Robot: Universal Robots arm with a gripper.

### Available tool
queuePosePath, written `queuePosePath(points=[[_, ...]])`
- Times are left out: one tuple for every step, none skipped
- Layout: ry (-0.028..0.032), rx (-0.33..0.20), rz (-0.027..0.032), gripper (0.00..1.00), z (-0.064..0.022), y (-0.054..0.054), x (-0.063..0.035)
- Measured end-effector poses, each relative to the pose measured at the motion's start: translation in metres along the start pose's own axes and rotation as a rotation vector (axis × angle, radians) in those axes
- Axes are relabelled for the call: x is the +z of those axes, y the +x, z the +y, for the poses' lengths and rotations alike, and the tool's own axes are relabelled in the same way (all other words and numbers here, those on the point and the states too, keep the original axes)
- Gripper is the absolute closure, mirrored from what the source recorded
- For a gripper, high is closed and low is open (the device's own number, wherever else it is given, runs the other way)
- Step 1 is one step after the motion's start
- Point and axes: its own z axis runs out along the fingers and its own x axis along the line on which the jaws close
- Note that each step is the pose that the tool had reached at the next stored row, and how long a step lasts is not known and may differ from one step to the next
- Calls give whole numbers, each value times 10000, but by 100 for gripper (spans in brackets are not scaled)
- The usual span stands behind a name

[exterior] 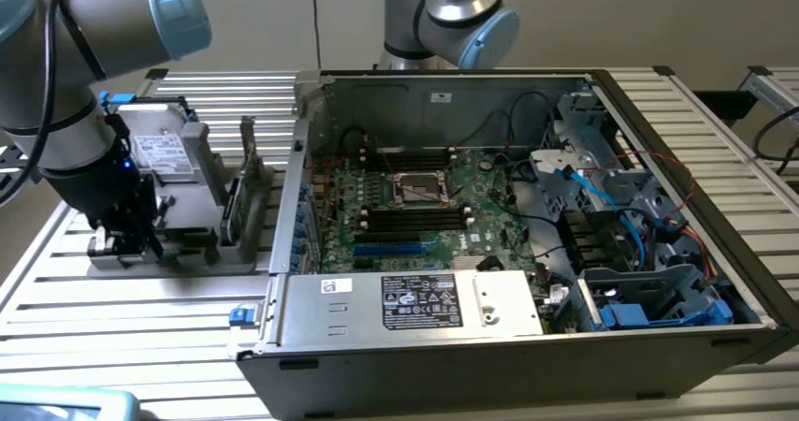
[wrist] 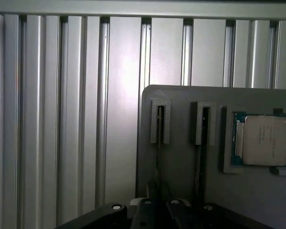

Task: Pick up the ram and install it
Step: 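Pick up the ram and move it above insertion slot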

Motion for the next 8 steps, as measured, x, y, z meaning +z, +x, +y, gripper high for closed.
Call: queuePosePath(points=[[0,0,0,87,0,0,0],[-2,-1,-1,87,0,0,0],[-6,-1,0,87,0,0,0],[-11,-1,0,87,0,0,0],[-16,-1,3,87,0,0,-4],[-20,-1,12,87,-1,0,-11],[-26,-3,44,87,0,0,-23],[-32,-4,97,87,1,0,-35]])
